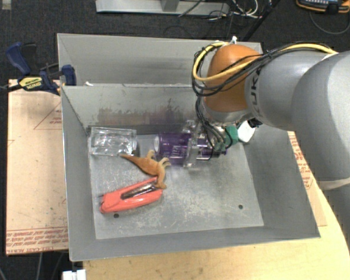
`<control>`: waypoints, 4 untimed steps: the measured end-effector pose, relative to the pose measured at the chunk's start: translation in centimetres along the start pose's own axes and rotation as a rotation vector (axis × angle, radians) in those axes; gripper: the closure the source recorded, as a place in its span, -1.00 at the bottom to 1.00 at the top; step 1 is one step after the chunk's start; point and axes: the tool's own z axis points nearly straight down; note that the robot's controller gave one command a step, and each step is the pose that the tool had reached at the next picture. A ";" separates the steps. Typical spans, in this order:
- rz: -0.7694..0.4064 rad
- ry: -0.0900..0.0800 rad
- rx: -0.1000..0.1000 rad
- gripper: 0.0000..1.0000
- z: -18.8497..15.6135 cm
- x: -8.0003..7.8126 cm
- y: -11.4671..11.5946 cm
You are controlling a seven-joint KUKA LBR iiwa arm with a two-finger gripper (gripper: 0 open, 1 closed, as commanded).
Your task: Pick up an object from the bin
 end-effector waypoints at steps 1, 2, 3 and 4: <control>0.000 0.003 0.000 -1.00 0.1 0.1 0.0; 0.000 0.000 0.000 1.00 0.0 0.0 0.0; 0.000 0.000 0.000 1.00 0.0 0.0 0.0; 0.049 -0.008 0.000 1.00 -15.7 -0.1 -2.9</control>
Offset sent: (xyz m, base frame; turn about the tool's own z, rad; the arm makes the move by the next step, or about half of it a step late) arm 0.0000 0.0000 0.0000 0.0000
